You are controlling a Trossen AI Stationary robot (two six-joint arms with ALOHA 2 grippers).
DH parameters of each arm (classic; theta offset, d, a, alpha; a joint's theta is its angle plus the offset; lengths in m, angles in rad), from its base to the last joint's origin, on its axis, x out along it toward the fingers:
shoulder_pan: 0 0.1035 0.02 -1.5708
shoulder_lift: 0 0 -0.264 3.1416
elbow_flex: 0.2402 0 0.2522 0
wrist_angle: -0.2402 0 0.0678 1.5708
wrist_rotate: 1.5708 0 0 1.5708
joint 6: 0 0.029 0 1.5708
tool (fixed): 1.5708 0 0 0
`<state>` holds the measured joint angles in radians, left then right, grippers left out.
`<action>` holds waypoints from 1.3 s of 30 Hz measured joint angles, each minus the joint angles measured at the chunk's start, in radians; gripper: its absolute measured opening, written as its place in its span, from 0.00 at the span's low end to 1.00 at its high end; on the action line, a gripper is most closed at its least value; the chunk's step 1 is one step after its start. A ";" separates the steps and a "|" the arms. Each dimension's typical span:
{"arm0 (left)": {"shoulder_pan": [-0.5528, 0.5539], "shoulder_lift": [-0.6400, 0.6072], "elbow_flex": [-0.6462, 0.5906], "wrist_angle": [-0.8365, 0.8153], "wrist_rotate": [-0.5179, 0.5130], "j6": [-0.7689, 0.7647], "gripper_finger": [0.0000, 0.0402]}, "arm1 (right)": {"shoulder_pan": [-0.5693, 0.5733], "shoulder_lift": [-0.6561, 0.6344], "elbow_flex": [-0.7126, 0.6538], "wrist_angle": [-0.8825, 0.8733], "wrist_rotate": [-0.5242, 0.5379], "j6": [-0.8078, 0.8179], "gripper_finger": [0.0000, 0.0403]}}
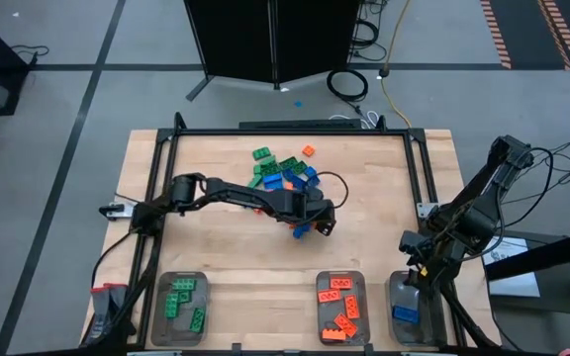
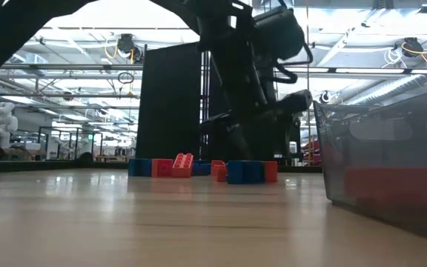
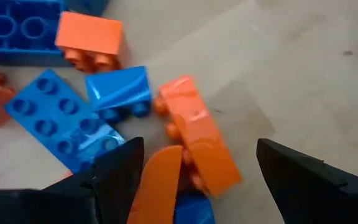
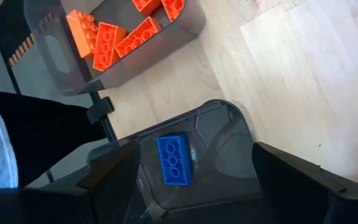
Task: Sort blocks
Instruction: Put the orange game piece into the center black bin
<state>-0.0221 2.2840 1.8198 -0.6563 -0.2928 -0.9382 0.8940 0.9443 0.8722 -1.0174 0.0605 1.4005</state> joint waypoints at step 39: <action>0.028 0.008 0.011 0.103 0.117 0.117 0.31 | 0.000 0.000 0.000 -0.004 0.026 -0.051 0.75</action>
<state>0.0063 2.2915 1.8308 -0.5537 -0.1753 -0.8215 0.8943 0.9443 0.8722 -1.0218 0.0864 1.3495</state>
